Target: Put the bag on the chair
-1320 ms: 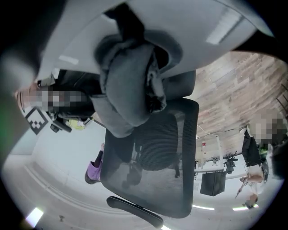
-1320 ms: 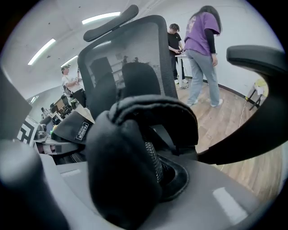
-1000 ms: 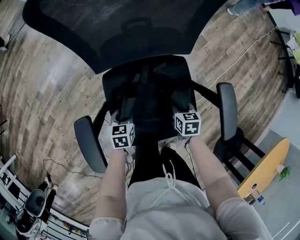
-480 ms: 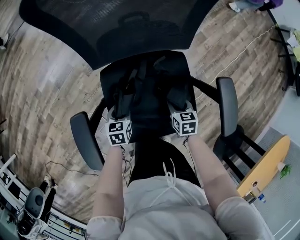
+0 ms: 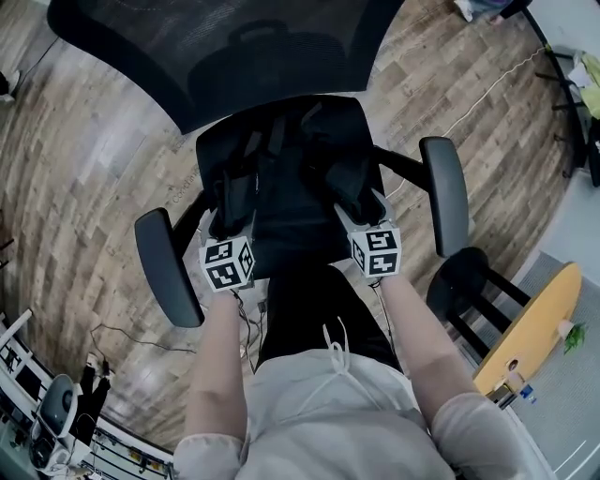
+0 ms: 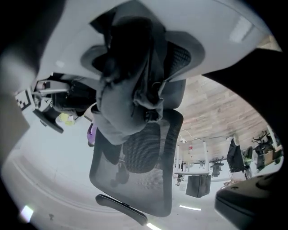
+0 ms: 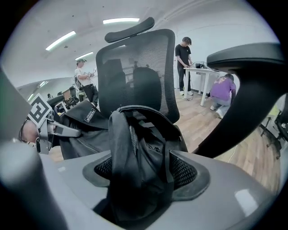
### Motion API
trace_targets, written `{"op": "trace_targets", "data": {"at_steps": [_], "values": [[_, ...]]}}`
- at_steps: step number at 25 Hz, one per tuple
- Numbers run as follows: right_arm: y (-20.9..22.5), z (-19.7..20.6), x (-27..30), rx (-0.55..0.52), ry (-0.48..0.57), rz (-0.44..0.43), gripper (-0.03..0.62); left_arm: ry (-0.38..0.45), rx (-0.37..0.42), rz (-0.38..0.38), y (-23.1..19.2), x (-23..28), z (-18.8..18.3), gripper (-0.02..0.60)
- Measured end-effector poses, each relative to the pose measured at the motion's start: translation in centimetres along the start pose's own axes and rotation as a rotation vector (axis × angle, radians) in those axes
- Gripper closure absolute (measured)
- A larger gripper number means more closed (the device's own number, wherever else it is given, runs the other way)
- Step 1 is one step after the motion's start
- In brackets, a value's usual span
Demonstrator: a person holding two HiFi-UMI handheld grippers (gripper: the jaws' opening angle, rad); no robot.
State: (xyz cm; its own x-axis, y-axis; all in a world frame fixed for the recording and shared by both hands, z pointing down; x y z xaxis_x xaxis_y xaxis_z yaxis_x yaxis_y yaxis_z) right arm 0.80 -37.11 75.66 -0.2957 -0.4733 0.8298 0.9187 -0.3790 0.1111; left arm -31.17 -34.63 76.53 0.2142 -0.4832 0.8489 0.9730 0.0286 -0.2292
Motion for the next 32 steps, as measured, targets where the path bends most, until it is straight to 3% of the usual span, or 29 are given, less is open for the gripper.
{"op": "trace_targets", "data": {"at_steps": [8, 15, 23, 26, 32], "values": [[-0.7, 1.8, -2.7, 0.025, 0.022, -0.026, 0.244, 0.054, -0.181, -0.038, 0.4, -3.1, 3.1, 0.253], [-0.9, 3.2, -8.4, 0.048, 0.066, -0.026, 0.326, 0.078, -0.139, -0.014, 4.0, -7.6, 5.5, 0.260], [-2.6, 2.6, -15.2, 0.036, 0.112, -0.002, 0.583, 0.136, -0.108, -0.005, 7.5, -14.6, 5.6, 0.479], [-3.4, 0.9, -18.4, 0.022, 0.187, -0.018, 0.594, 0.187, -0.107, -0.004, 8.7, -17.9, 4.4, 0.571], [-4.8, -3.7, -23.3, 0.004, 0.304, -0.064, 0.595, 0.340, -0.068, 0.037, 10.9, -24.1, -0.2, 0.575]]}}
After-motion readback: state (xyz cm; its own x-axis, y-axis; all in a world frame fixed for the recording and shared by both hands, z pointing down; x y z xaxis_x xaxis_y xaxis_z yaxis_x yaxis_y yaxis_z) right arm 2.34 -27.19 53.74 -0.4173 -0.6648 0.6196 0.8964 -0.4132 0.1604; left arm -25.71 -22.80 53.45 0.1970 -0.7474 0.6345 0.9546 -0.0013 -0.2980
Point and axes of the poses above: the fingertips, and each gripper's own axes: x forward along the fingers, y to its right, z out of its underside, the point moved 10 cm from there along -x, backward along the fingers, and after that the axes turned 5 degrees about -y, right-handed, at the moved point
